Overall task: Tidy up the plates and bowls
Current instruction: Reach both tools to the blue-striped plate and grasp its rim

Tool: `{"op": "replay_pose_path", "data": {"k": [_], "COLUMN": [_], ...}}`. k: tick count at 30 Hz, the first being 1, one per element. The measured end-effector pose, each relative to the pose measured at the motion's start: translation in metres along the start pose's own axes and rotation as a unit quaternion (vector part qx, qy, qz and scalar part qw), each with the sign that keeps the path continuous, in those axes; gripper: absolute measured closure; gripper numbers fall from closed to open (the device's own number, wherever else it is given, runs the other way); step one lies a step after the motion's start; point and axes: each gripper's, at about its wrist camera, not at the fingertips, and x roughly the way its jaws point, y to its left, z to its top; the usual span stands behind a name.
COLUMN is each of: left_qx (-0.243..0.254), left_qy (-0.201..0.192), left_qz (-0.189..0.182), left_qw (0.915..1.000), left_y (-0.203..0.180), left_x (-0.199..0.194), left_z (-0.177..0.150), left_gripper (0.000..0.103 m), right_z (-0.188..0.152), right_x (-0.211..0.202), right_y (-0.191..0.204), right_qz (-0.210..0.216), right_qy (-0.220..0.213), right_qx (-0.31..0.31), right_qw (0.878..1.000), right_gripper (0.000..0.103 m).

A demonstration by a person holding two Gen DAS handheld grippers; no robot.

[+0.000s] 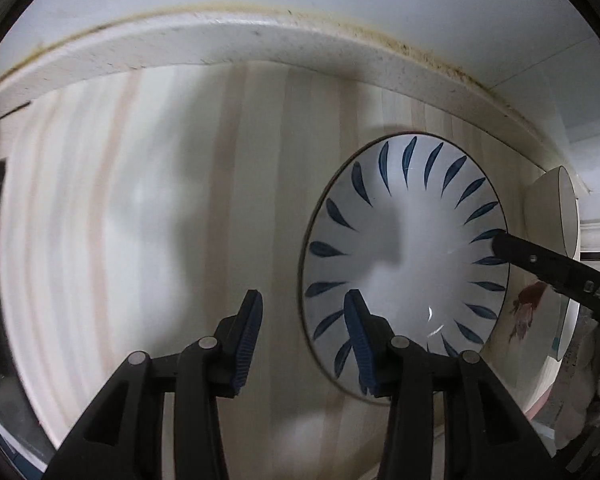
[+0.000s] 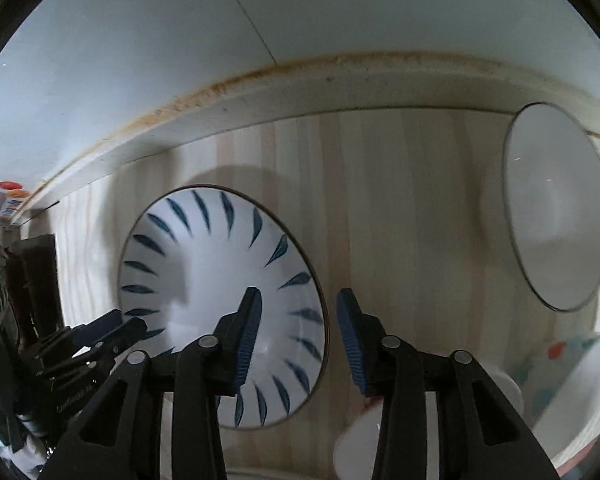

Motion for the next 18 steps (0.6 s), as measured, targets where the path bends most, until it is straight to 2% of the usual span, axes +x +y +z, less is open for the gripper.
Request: {"op": "replay_pose_path", "data": {"k": [1,3,5,10,18], "left_qx": [0.004,0.012,0.023,0.021,0.029], "left_qy": [0.0,-0.002,-0.011,-0.02,-0.029], "left_qz": [0.001,-0.003,-0.009,0.0,0.015], "left_qw": [1.0,0.9999,0.9996,0.9996,0.999], "left_y": [-0.001,-0.005,-0.007,-0.008,-0.016], "left_x": [0.003,0.008,0.01,0.015,0.013], "left_z": [0.001,0.003,0.004,0.01,0.01], "left_gripper": [0.063,0.073,0.081,0.081,0.081], "right_z": [0.001,0.002,0.001,0.001,-0.002], "right_x": [0.005,0.013,0.019,0.016,0.017], "right_y": [-0.001,-0.003,-0.005,-0.004,-0.004], "right_qz": [-0.001,-0.008,-0.006,-0.013,-0.004], "right_qy": [0.005,0.009,0.008,-0.005,-0.003], "right_qx": [0.001,-0.001,-0.002,-0.014,-0.014], "right_qw": [1.0,1.0,1.0,1.0,1.0], "right_gripper": [0.071,0.08,0.082,0.082,0.082]}}
